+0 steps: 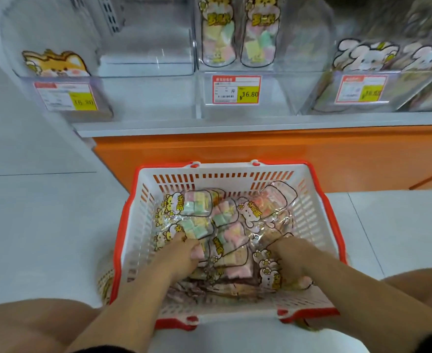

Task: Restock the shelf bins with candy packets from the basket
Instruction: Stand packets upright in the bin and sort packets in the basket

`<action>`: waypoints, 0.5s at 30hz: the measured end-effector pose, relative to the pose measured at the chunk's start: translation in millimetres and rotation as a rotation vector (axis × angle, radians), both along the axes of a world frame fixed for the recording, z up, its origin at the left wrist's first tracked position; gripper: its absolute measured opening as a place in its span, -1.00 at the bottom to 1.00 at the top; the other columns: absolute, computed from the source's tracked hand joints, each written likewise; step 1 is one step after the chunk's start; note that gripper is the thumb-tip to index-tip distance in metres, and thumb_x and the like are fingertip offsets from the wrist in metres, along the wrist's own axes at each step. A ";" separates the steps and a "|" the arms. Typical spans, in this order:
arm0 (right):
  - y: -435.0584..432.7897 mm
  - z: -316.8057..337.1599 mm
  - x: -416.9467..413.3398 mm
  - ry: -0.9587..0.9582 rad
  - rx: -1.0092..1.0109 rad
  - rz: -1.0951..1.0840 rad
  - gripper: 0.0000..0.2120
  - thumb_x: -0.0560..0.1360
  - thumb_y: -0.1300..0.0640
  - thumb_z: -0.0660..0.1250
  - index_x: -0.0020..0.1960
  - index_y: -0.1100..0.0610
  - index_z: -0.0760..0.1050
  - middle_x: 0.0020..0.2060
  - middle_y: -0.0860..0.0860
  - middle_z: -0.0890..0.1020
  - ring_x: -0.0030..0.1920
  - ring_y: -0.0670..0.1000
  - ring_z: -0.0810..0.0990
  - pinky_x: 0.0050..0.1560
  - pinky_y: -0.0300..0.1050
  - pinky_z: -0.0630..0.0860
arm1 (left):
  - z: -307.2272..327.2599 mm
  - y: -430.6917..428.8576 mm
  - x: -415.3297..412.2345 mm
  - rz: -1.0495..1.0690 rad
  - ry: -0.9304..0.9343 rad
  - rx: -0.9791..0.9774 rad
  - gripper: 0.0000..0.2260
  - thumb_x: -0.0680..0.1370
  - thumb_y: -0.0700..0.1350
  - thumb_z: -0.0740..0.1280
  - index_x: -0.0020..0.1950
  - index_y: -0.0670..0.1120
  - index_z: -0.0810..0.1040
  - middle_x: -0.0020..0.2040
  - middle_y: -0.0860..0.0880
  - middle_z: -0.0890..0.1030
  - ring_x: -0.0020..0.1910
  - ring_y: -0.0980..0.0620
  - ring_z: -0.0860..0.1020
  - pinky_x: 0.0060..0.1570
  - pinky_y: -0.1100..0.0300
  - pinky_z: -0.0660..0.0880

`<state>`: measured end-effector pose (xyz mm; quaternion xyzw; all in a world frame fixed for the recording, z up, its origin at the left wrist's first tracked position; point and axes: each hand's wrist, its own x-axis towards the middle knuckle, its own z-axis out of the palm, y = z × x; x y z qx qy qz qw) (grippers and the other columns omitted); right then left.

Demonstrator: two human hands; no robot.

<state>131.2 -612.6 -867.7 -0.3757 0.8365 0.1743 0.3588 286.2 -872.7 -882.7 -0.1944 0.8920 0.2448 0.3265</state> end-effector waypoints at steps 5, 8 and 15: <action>7.0 -3.5 -1.9 -0.031 -0.079 -0.062 -0.82 0.36 0.28 0.30 -0.29 0.03 0.39 -0.23 -0.09 0.53 -0.11 0.02 0.55 -0.08 -0.11 0.52 | 0.4 5.9 0.1 -0.034 -0.018 -0.028 -0.48 0.62 0.09 0.23 0.57 0.14 0.21 0.62 -0.10 0.01 0.54 -0.20 0.22 0.46 -0.08 0.30; 14.5 4.3 -11.5 -0.060 -0.180 -0.118 -0.88 0.34 0.28 0.30 -0.30 0.09 0.47 -0.29 -0.12 0.59 -0.17 -0.02 0.61 -0.04 -0.09 0.59 | 1.0 6.4 -0.3 -0.047 -0.027 -0.034 -0.47 0.62 0.09 0.22 0.59 0.16 0.18 0.63 -0.10 -0.02 0.55 -0.20 0.18 0.48 -0.07 0.28; 27.1 24.6 -36.9 -0.092 -0.408 -0.297 -0.86 0.54 0.14 0.36 -0.06 0.20 0.65 -0.13 0.08 0.72 -0.09 0.00 0.67 0.06 -0.21 0.55 | 3.6 9.3 1.5 -0.098 -0.072 -0.078 -0.44 0.63 0.13 0.20 0.60 0.18 0.11 0.64 -0.09 -0.10 0.58 -0.25 0.11 0.50 -0.11 0.24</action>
